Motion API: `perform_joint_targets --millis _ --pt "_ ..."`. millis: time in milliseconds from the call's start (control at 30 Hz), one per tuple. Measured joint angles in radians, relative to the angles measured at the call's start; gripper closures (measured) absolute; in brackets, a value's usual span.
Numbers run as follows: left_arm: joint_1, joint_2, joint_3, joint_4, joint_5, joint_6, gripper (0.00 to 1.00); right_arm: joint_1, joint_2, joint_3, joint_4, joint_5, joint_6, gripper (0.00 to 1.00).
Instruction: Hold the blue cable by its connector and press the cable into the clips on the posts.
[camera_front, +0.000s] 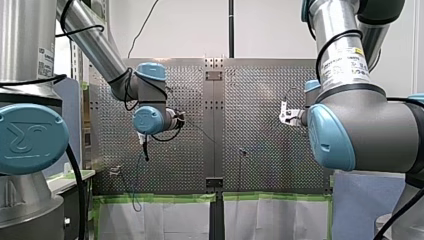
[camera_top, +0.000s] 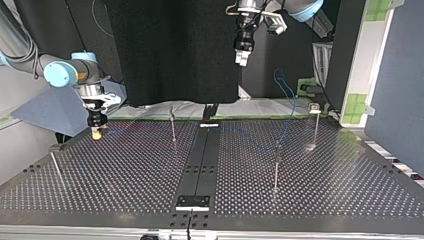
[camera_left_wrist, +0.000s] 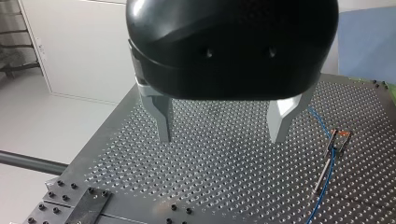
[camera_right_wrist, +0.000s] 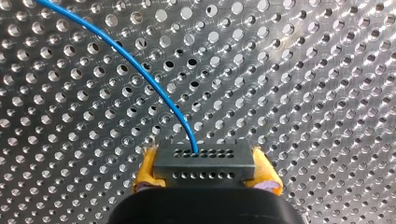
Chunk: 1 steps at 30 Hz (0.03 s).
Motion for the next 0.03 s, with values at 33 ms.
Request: perform_joint_targets --millis 33 --pt "0.000 0.000 0.000 0.000 0.000 0.000 0.00 0.000 0.000 0.000 0.000 0.000 0.000 1.00"
